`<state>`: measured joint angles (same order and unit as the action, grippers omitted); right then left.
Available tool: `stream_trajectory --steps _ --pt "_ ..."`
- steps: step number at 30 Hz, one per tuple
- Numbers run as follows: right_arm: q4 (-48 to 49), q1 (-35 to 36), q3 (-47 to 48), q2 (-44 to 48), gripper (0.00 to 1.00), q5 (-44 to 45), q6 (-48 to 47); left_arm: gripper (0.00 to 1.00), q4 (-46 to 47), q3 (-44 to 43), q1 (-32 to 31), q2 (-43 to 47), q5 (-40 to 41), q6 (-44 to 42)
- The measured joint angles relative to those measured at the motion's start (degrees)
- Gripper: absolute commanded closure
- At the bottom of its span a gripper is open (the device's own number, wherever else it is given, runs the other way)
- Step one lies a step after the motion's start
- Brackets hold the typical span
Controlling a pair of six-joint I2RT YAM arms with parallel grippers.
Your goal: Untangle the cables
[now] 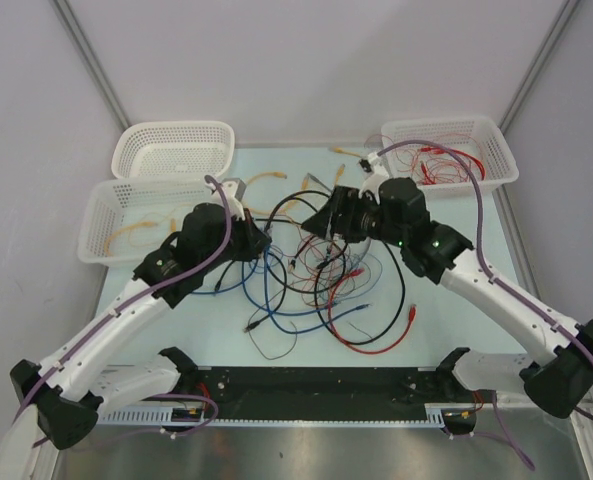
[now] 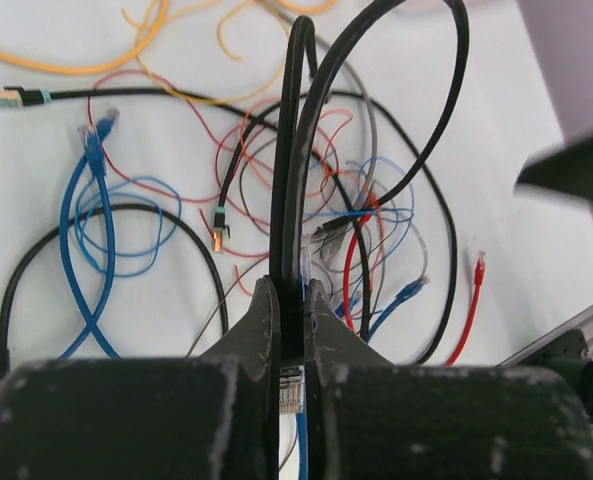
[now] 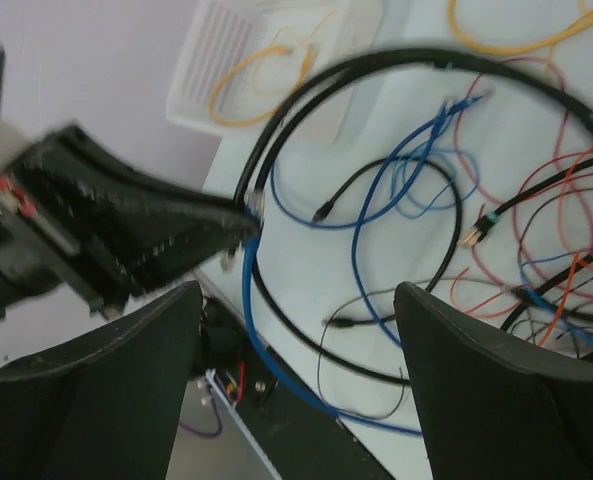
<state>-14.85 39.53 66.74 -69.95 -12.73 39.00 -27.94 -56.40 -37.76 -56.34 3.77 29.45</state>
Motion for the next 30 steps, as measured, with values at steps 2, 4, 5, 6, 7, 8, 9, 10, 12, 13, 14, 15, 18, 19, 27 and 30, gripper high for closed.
stream_trajectory --steps 2,4,5,6,7,8,9,10,12,13,14,15,18,19,27,30 --pt "-0.39 3.69 -1.29 1.86 0.18 0.31 -1.09 1.00 -0.33 -2.01 0.02 0.00 0.72 0.02" --pt "-0.61 7.80 -1.79 3.17 0.19 1.22 -2.43 1.00 -0.52 -4.07 0.07 -0.20 1.07 0.11" --pt "-0.50 10.12 -1.81 3.52 0.19 1.31 -3.13 1.00 -0.52 -5.51 0.07 -0.66 1.14 0.37" --pt "-0.22 11.52 -1.81 3.56 0.20 1.18 -3.52 1.00 -0.50 -6.47 0.07 -1.07 1.16 0.55" --pt "0.11 13.07 -1.81 3.43 0.19 1.03 -4.02 1.00 -0.46 -7.52 0.07 -1.70 1.22 0.70" --pt "0.33 14.14 -1.81 3.04 0.20 0.81 -4.44 1.00 -0.48 -8.35 0.07 -2.43 1.25 1.11" --pt "0.55 14.84 -1.81 2.62 0.20 0.79 -4.70 1.00 -0.50 -9.01 0.07 -3.17 1.49 1.62" --pt "0.74 16.06 -1.81 1.92 0.20 0.68 -5.16 1.00 -0.50 -9.31 0.07 -3.76 1.68 1.92" --pt "1.01 18.21 -1.81 0.09 0.21 1.60 -6.08 1.00 -0.68 -9.51 0.07 -5.01 2.19 2.93" --pt "1.01 19.37 -1.81 -0.85 0.21 2.08 -6.54 1.00 -1.07 -9.51 0.07 -5.49 2.51 3.56" --pt "1.01 20.79 -1.90 -1.92 0.21 2.75 -6.97 1.00 -1.46 -9.51 0.07 -5.77 2.73 4.00" --pt "1.01 21.53 -1.99 -2.69 0.21 3.10 -7.23 1.00 -1.75 -9.51 0.07 -5.86 2.99 4.28" --pt "1.05 23.69 -2.03 -5.22 0.21 4.17 -7.85 1.00 -2.12 -9.51 0.09 -5.86 3.65 5.60" --pt "1.05 24.04 -2.05 -5.92 0.21 4.81 -7.98 1.00 -2.14 -9.51 0.09 -5.86 3.65 5.84" --pt "1.84 24.15 -2.14 -10.56 0.44 8.85 -7.98 1.00 -2.25 -9.51 0.13 -5.40 3.63 6.78" --pt "1.90 24.15 -2.14 -11.93 0.68 9.33 -8.02 1.00 -2.27 -9.51 0.13 -4.98 3.65 6.78"
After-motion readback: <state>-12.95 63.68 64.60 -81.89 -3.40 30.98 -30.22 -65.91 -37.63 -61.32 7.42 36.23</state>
